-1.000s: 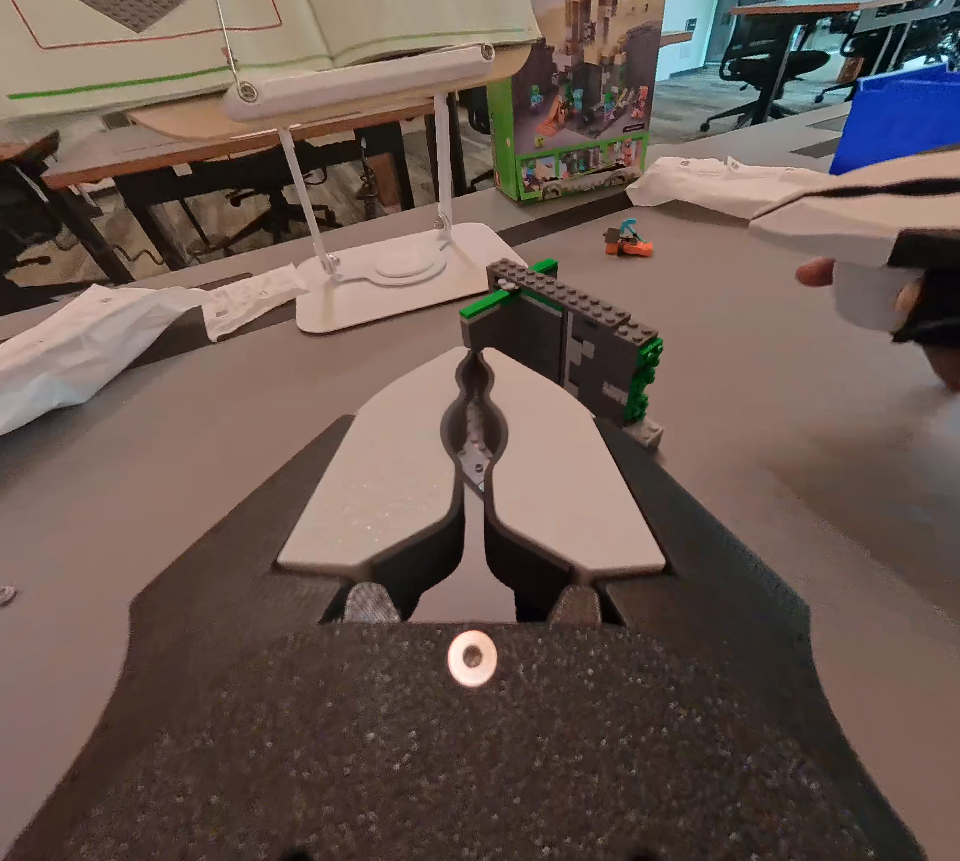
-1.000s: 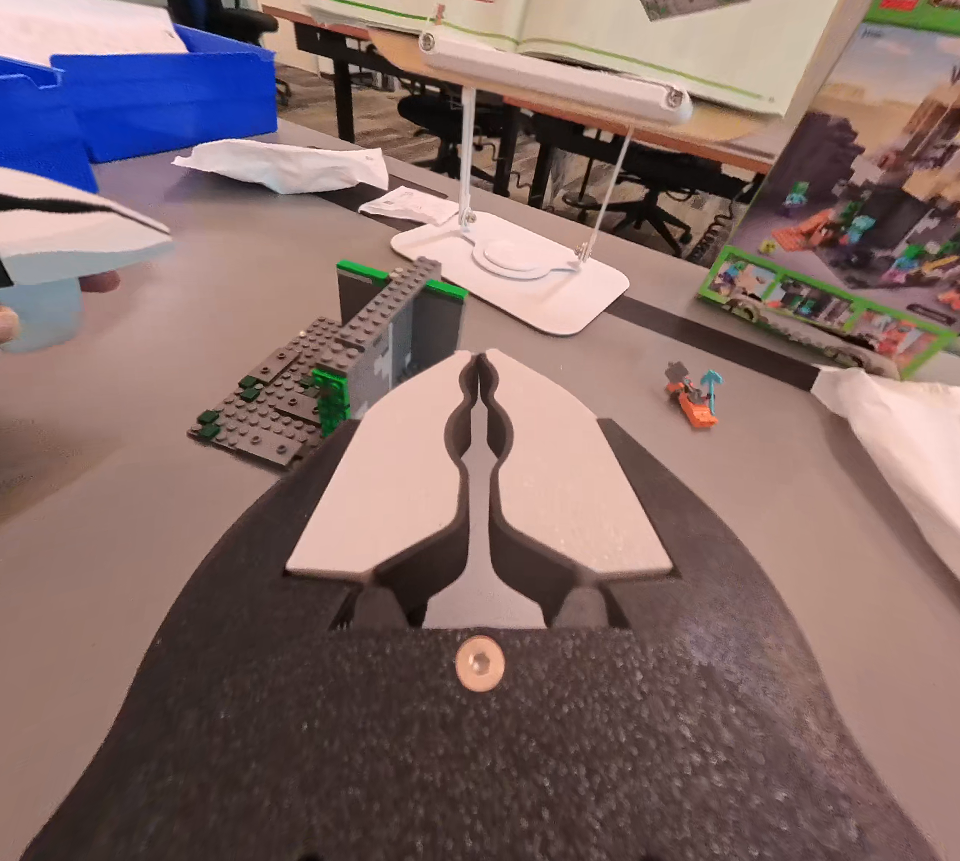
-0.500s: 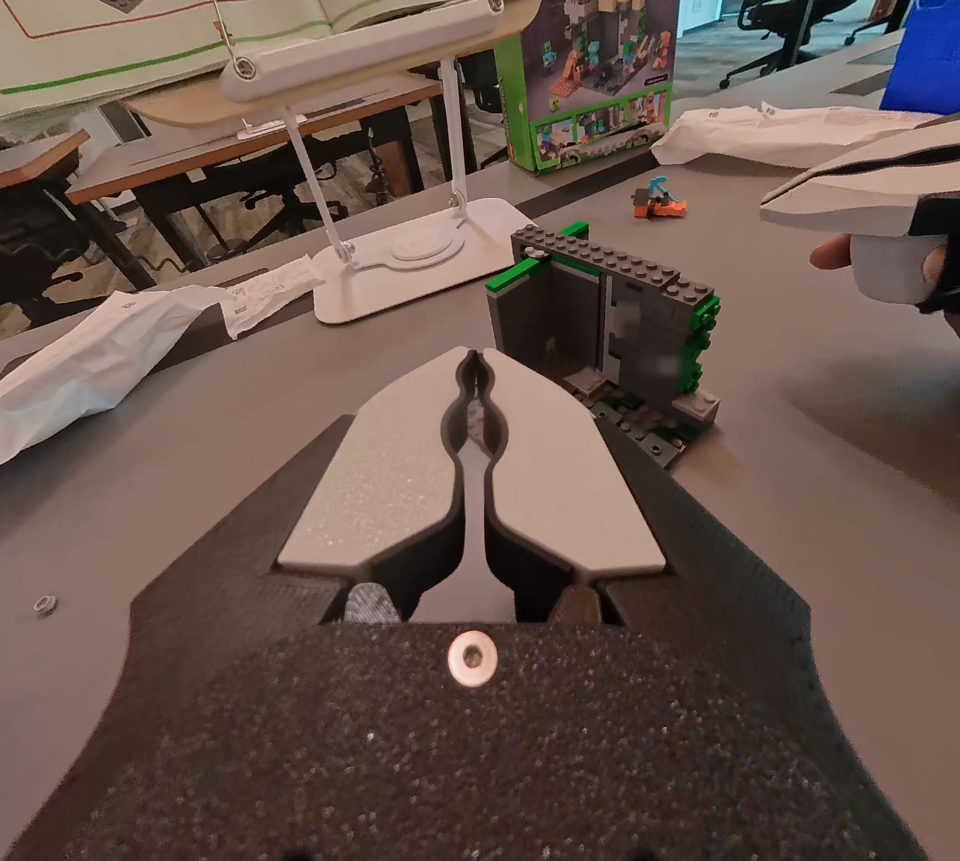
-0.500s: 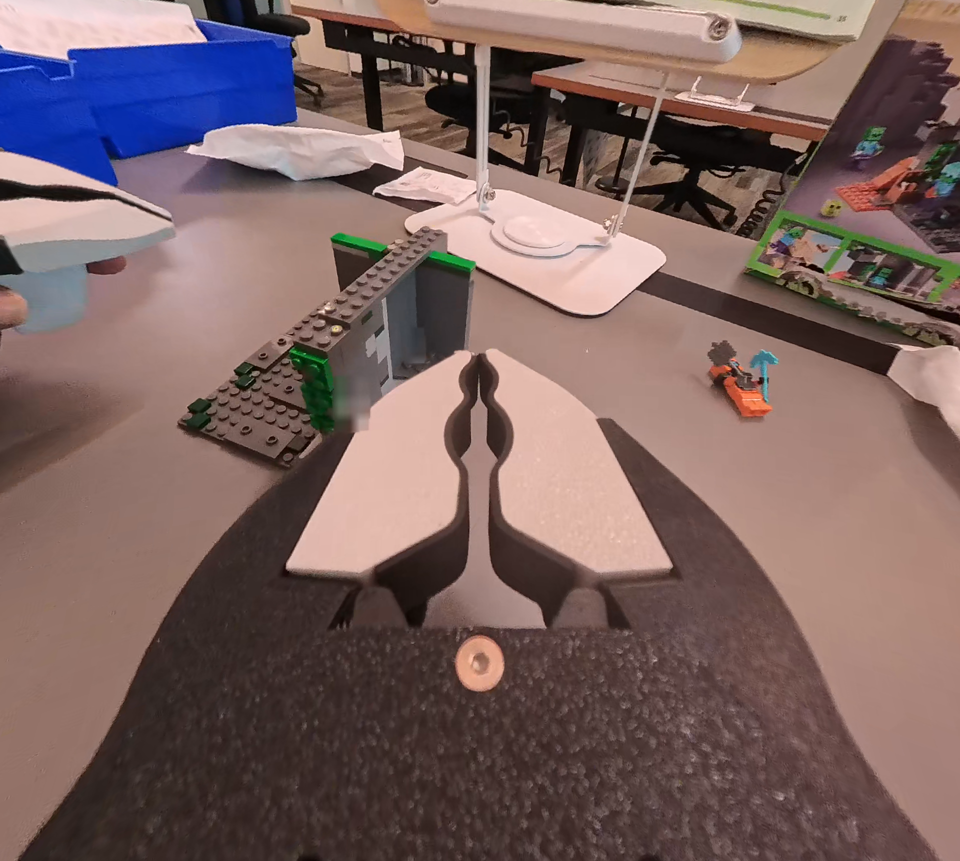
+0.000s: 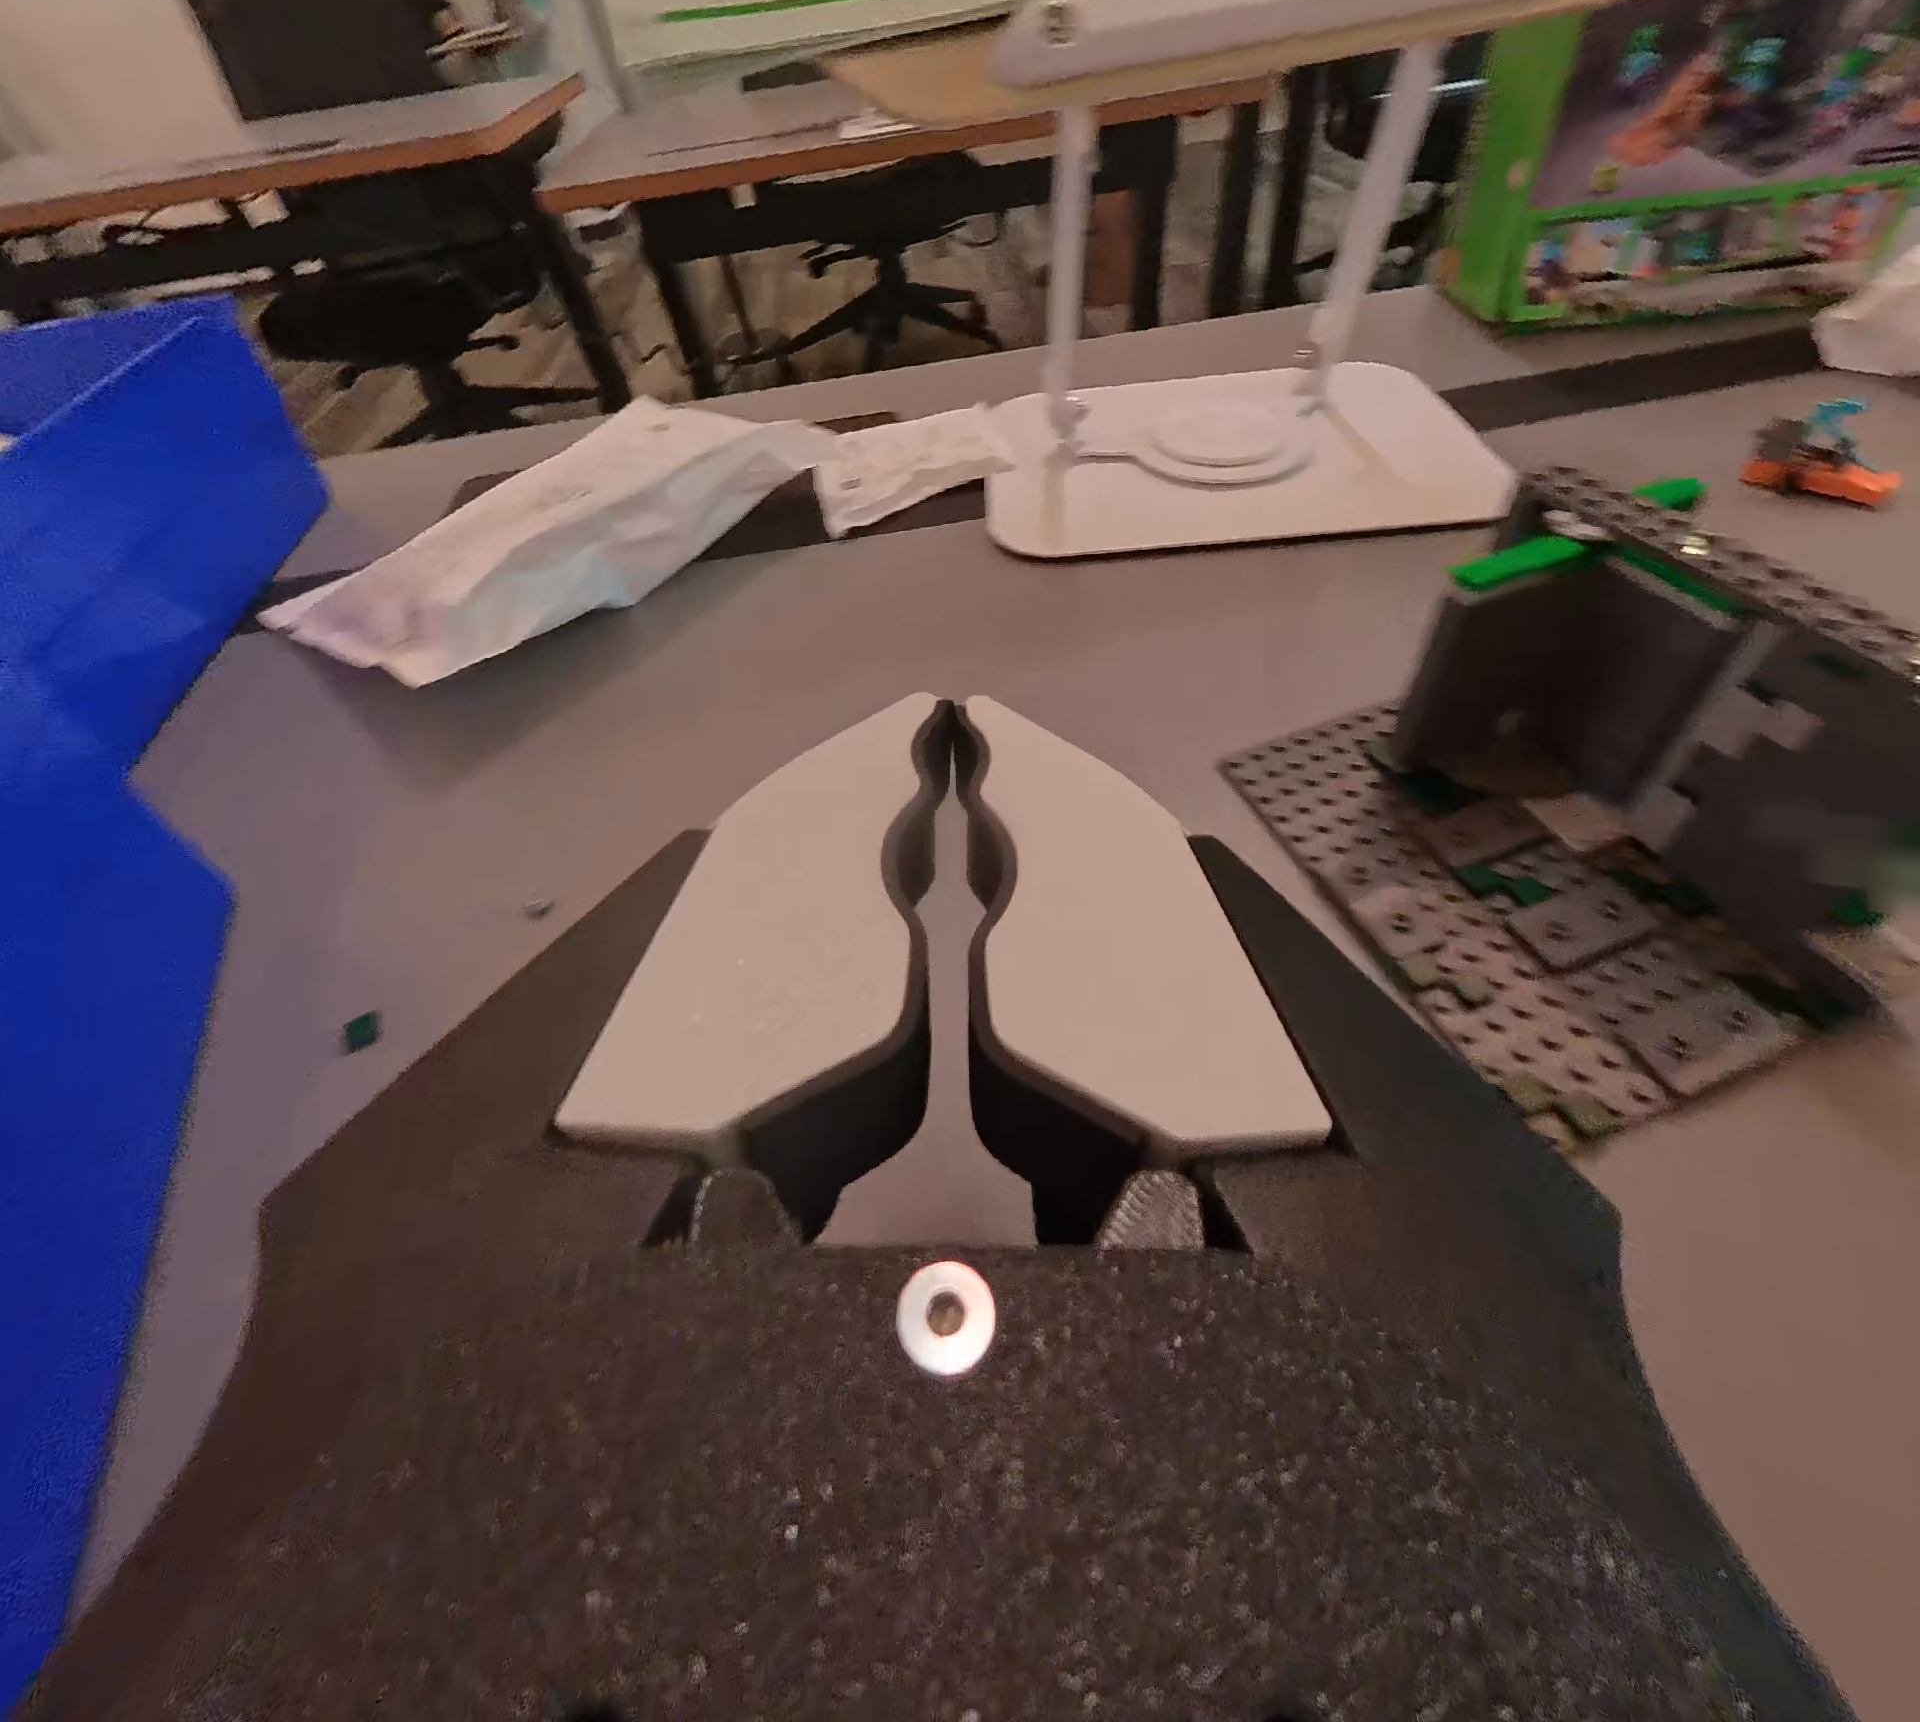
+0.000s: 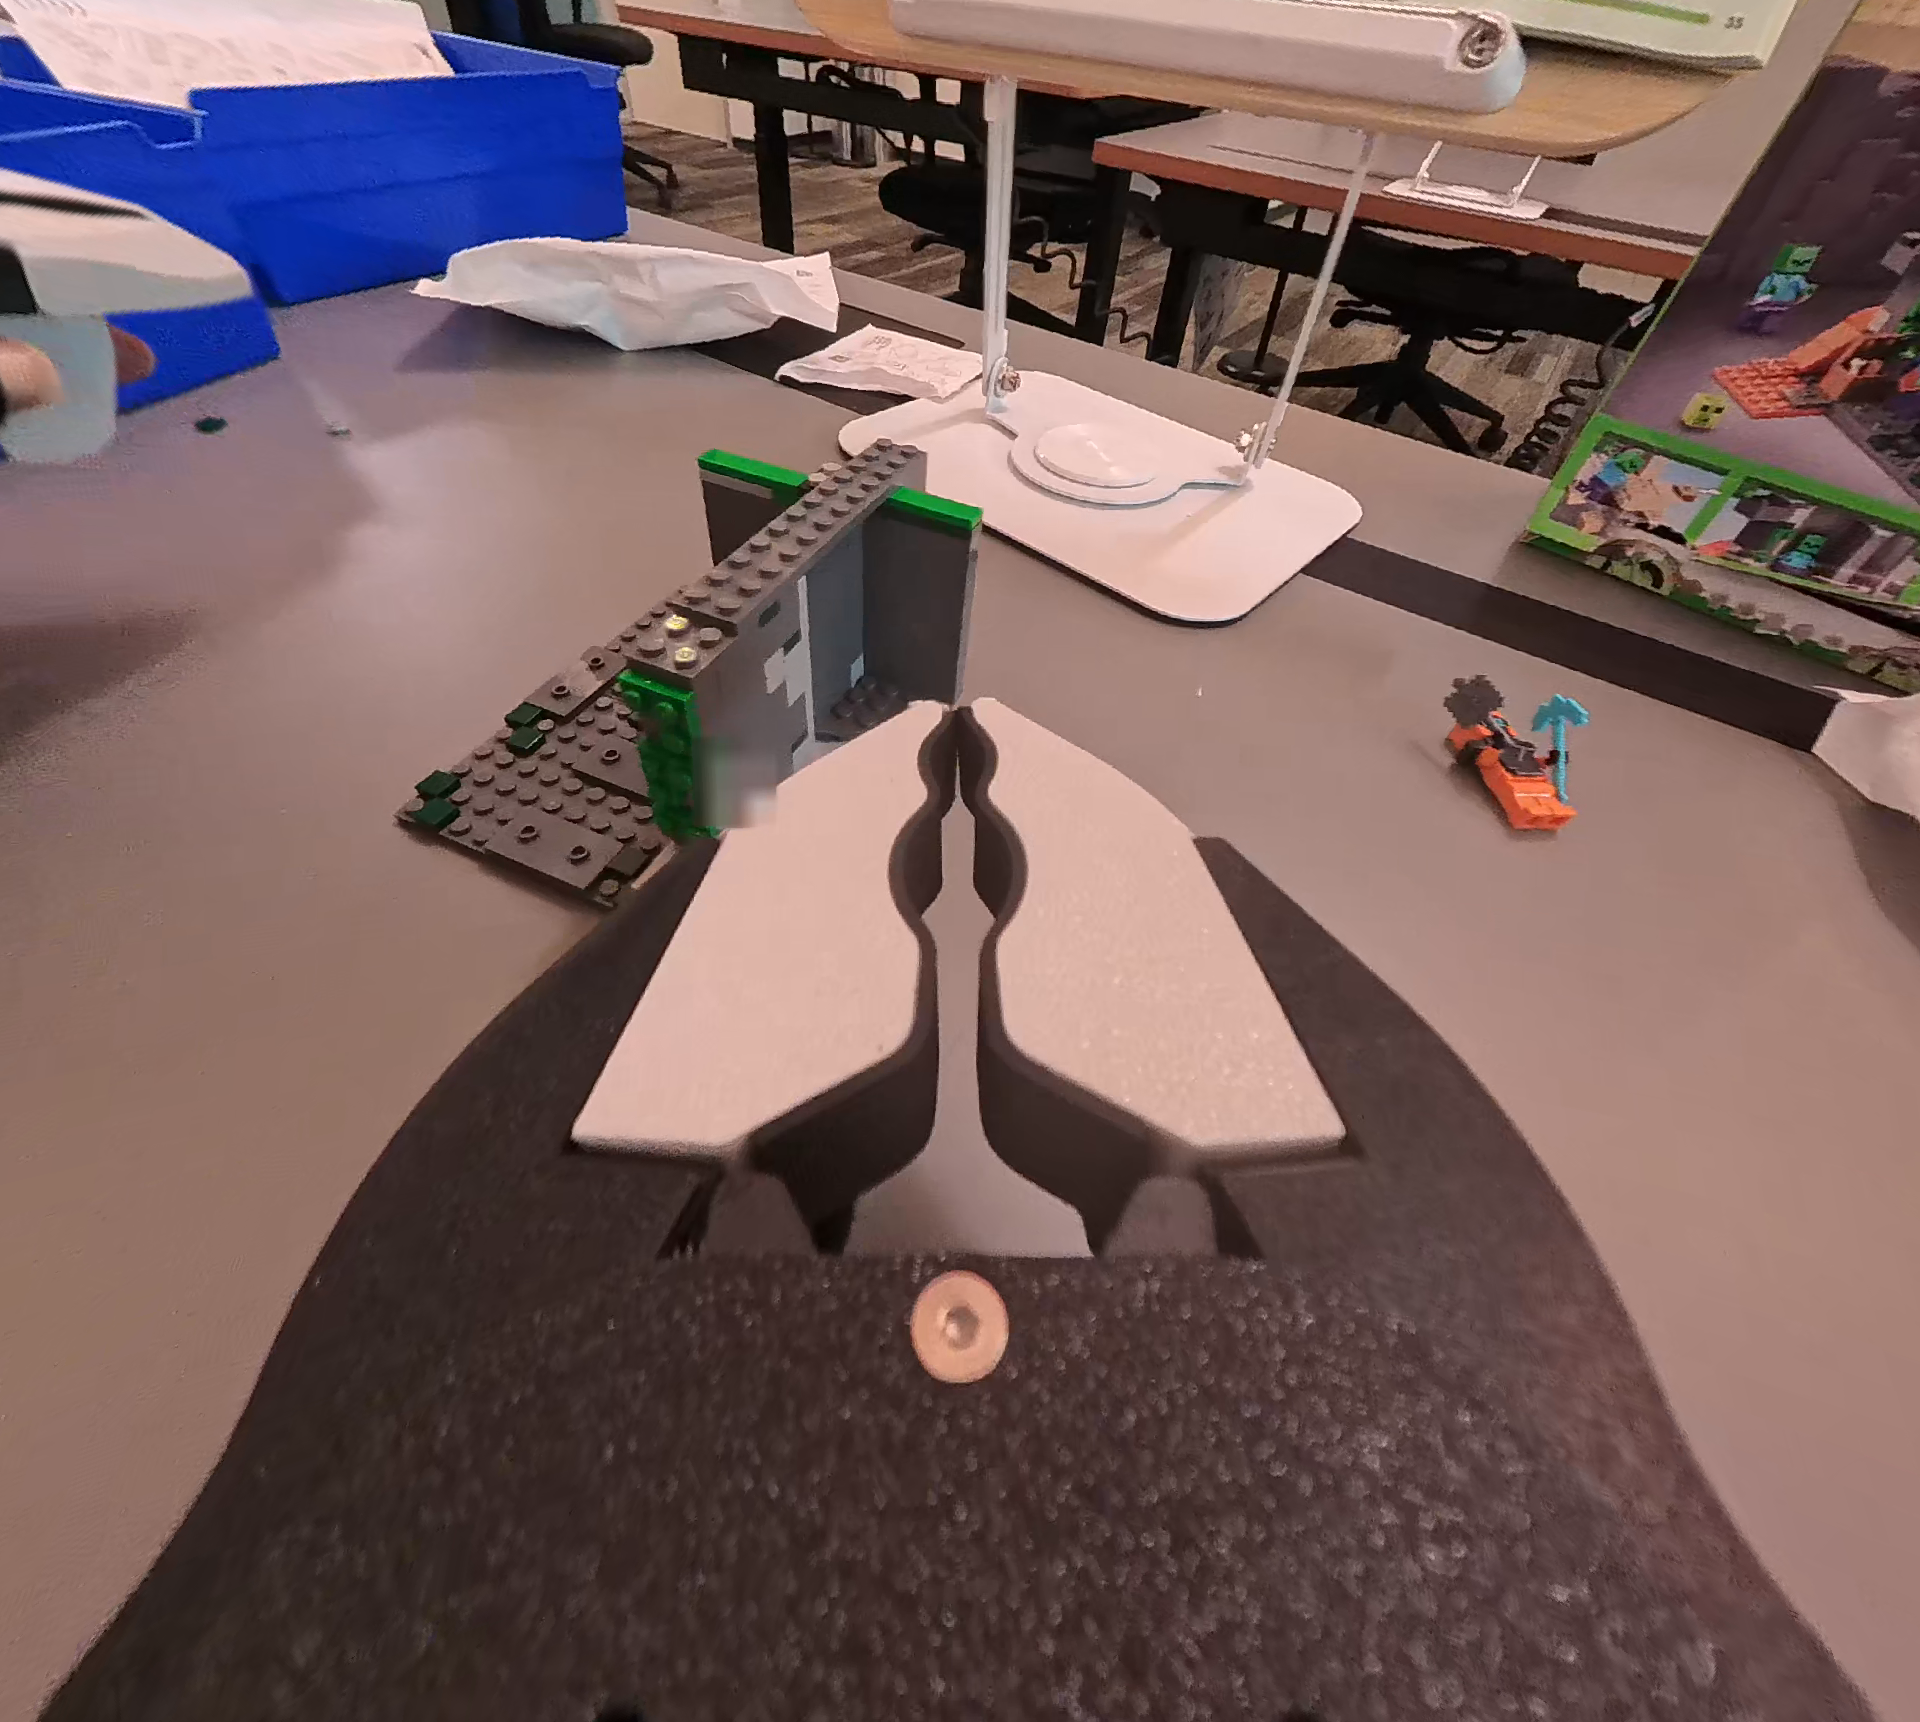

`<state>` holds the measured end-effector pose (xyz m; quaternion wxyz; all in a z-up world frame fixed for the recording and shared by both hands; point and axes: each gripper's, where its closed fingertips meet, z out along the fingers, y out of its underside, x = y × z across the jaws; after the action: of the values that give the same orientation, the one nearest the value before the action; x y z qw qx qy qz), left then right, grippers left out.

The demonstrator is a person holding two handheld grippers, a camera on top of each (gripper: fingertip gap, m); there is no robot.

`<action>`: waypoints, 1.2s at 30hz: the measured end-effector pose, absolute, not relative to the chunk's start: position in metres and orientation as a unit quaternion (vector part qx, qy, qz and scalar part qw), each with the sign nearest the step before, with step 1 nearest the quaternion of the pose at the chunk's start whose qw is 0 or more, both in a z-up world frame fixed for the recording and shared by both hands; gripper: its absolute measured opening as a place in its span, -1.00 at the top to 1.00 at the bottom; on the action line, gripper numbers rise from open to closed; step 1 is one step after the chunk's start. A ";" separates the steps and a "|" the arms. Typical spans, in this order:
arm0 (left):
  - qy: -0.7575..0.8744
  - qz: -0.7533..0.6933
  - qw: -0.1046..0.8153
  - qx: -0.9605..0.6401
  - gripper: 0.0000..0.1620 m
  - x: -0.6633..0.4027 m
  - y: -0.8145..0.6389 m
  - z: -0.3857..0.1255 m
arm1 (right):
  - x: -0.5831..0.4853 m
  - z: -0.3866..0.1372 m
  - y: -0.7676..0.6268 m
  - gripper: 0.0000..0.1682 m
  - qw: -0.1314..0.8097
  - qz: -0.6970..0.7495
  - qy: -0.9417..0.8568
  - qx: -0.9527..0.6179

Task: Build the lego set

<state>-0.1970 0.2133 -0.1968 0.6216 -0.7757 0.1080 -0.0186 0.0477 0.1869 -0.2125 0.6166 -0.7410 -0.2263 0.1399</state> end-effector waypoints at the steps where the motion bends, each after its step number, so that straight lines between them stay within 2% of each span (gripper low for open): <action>1: 0.092 -0.010 0.619 -0.780 0.97 -0.211 0.215 -0.196 | 0.047 -0.213 0.186 1.00 0.616 0.140 -0.229 -0.741; 6: 0.037 0.004 0.565 -0.824 0.81 -0.277 0.229 -0.209 | 0.043 -0.217 0.183 1.00 0.610 0.134 -0.246 -0.741; 7: 0.028 0.000 0.540 -0.841 0.72 -0.288 0.232 -0.217 | 0.042 -0.217 0.183 1.00 0.609 0.134 -0.248 -0.741; 11: 0.025 0.018 0.461 -0.887 0.64 -0.323 0.245 -0.251 | 0.040 -0.219 0.182 1.00 0.604 0.136 -0.254 -0.743; 21: 0.047 0.002 0.351 -0.935 0.68 -0.333 0.263 -0.295 | 0.038 -0.222 0.180 1.00 0.590 0.153 -0.257 -0.750; 28: 0.052 -0.006 0.333 -0.942 0.79 -0.330 0.274 -0.296 | 0.039 -0.224 0.179 1.00 0.583 0.156 -0.259 -0.754; 31: 0.051 -0.018 0.331 -0.942 0.91 -0.327 0.275 -0.296 | 0.039 -0.225 0.179 1.00 0.581 0.157 -0.259 -0.756; 36: 0.076 -0.022 0.338 -0.938 0.93 -0.315 0.272 -0.295 | 0.039 -0.226 0.179 1.00 0.578 0.157 -0.260 -0.757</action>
<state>-0.3152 0.2718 -0.2952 0.3379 -0.9378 0.0761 -0.0219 0.0389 0.1785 -0.2264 0.5784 -0.7571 -0.2599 0.1571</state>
